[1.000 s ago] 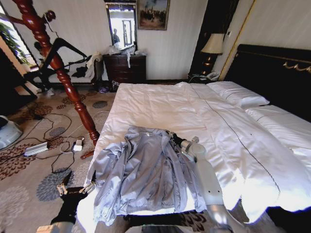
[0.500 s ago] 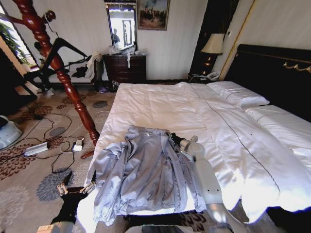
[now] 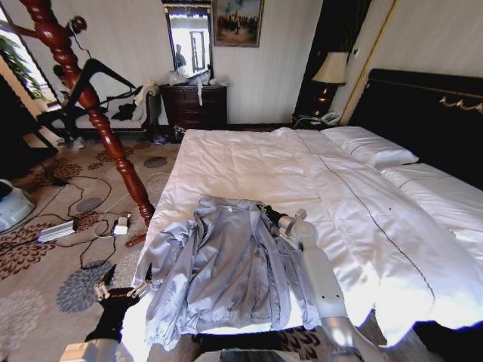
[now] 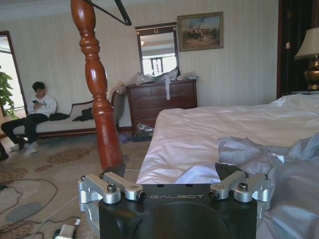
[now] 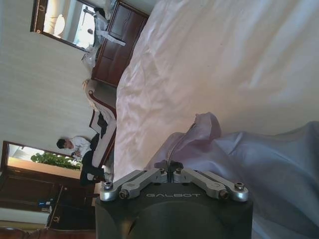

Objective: Pick up the clothes from the bed and hang them on the clothes hanger.

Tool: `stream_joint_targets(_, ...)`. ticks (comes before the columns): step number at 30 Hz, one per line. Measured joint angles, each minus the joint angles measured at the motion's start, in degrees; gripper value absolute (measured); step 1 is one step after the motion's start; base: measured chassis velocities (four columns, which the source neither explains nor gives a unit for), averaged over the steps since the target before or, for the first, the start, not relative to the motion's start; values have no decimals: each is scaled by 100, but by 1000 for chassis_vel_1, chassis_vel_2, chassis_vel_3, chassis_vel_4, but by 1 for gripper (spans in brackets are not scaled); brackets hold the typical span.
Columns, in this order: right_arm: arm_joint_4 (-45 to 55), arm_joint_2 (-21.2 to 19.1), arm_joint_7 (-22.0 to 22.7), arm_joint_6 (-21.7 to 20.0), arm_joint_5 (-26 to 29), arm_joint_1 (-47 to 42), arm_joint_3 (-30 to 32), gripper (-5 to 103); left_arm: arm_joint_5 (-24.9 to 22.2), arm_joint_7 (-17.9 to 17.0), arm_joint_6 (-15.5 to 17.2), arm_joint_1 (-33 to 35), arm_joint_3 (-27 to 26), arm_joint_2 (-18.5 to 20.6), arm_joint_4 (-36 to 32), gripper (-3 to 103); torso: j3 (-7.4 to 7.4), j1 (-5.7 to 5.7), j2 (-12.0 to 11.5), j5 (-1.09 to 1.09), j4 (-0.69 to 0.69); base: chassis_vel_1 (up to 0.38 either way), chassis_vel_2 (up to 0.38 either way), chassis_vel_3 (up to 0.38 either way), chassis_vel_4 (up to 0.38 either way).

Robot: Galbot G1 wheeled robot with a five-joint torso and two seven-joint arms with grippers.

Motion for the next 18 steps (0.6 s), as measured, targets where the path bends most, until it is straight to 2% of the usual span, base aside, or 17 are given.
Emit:
stream_joint_targets(6,103,-35,-107,41,-246,27,-105,0,-361,-129,225,-424,39,425,171,100,0,0,0,-2,0,0,0,0,0)
stream_joint_targets(12,348,-285,-237,252,-950,11,-563,0,-1001,-312,557,-922,12,1185,303,100,0,0,0,-1,0,0,0,0,0)
stream_joint_targets(13,348,-285,-237,252,-950,11,-563,0,-1001,-312,557,-922,12,1185,303,100,0,0,0,-1,0,0,0,0,0)
stream_joint_targets(16,373,-408,-271,444,-1235,78,-791,0,-1333,-407,740,-1188,8,1625,331,100,0,0,0,-2,1,0,0,0,0)
stream_joint_targets(17,373,-408,-271,444,-1235,78,-791,0,-1333,-407,740,-1188,8,1625,331,100,0,0,0,-2,1,0,0,0,0)
stream_joint_targets(18,370,-460,-338,540,-1409,123,-884,0,-1503,-454,833,-1335,7,1871,341,100,0,0,0,-1,0,0,0,0,0)
